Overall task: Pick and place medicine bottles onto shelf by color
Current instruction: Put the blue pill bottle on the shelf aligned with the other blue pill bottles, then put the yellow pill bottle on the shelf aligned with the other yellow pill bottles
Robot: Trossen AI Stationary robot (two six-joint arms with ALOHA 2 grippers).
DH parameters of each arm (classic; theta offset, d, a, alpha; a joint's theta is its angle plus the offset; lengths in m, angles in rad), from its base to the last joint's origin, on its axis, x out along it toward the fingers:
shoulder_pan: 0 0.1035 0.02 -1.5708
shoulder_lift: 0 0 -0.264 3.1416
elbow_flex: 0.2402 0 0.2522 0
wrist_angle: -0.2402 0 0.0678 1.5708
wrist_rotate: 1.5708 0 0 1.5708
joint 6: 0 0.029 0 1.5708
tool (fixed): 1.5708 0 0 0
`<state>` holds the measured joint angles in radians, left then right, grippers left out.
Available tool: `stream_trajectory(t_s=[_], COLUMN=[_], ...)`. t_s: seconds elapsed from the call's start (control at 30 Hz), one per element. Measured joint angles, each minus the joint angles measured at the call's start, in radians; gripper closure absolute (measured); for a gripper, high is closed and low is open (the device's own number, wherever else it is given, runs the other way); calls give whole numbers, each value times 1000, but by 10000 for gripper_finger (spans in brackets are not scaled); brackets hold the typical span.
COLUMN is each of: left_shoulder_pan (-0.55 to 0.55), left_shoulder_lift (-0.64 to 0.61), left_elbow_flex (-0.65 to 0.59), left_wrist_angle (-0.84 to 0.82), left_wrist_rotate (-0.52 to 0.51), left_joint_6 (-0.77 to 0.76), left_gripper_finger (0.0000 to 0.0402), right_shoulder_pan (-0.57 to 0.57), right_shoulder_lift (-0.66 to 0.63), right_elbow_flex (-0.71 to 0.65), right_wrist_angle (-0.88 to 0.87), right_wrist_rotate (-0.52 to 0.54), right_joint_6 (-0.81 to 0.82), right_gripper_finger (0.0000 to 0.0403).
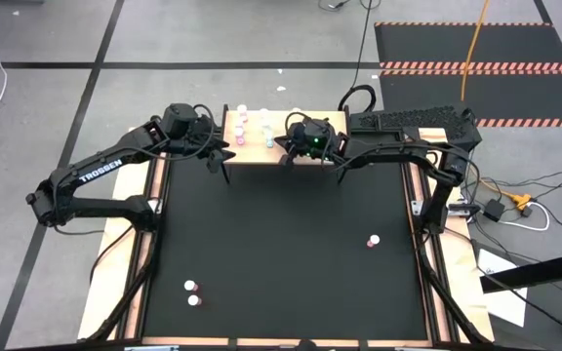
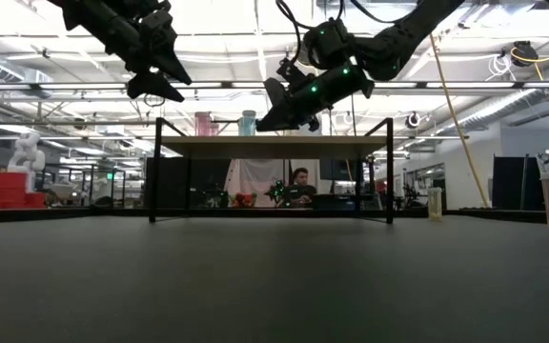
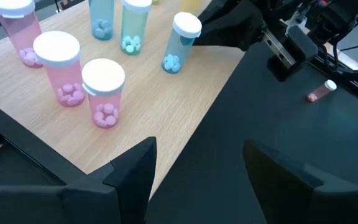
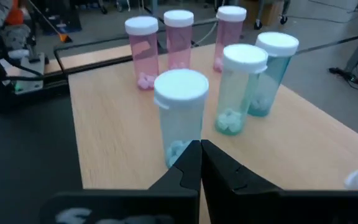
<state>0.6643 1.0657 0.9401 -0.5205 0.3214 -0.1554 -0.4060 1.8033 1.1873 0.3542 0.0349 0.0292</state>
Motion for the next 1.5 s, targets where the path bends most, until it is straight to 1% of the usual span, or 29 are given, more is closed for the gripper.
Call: stream_trajectory(t_s=[0.5, 0.63, 0.83, 1.0, 1.2, 1.27, 1.33, 1.43, 1.5], left_shoulder_pan=[0, 0, 0, 1, 1, 1, -3, -8, -12], left_shoulder_lift=[0, 0, 0, -31, -85, -97, -106, -105, -104], left_elbow_flex=[0, 0, 0, 0, 0, 0, 0, 0, 0], left_wrist_angle=[-5, -5, -8, -34, -17, 22, 93, 246, 344], left_wrist_rotate=[-1, -1, -1, -8, -8, -8, -8, -9, -8], left_joint_6=[-23, -23, -23, -18, -11, -11, -16, -23, -23], left_gripper_finger=[161, 161, 161, 161, 161, 161, 161, 161, 161], right_shoulder_pan=[-7, -8, -20, -18, 10, 16, 16, 15, 15], right_shoulder_lift=[29, 31, 27, -36, -178, -226, -261, -294, -312], right_elbow_flex=[1, 0, 0, -1, -1, -1, -1, 0, 0], right_wrist_angle=[32, 36, 27, -12, -87, -92, -79, -36, -6], right_wrist_rotate=[-42, -90, -90, -90, -93, -127, -178, -251, -302], right_joint_6=[3, -30, -40, -38, -70, -71, -24, 94, 112], right_gripper_finger=[403, 403, 403, 403, 403, 403, 403, 403, 403])
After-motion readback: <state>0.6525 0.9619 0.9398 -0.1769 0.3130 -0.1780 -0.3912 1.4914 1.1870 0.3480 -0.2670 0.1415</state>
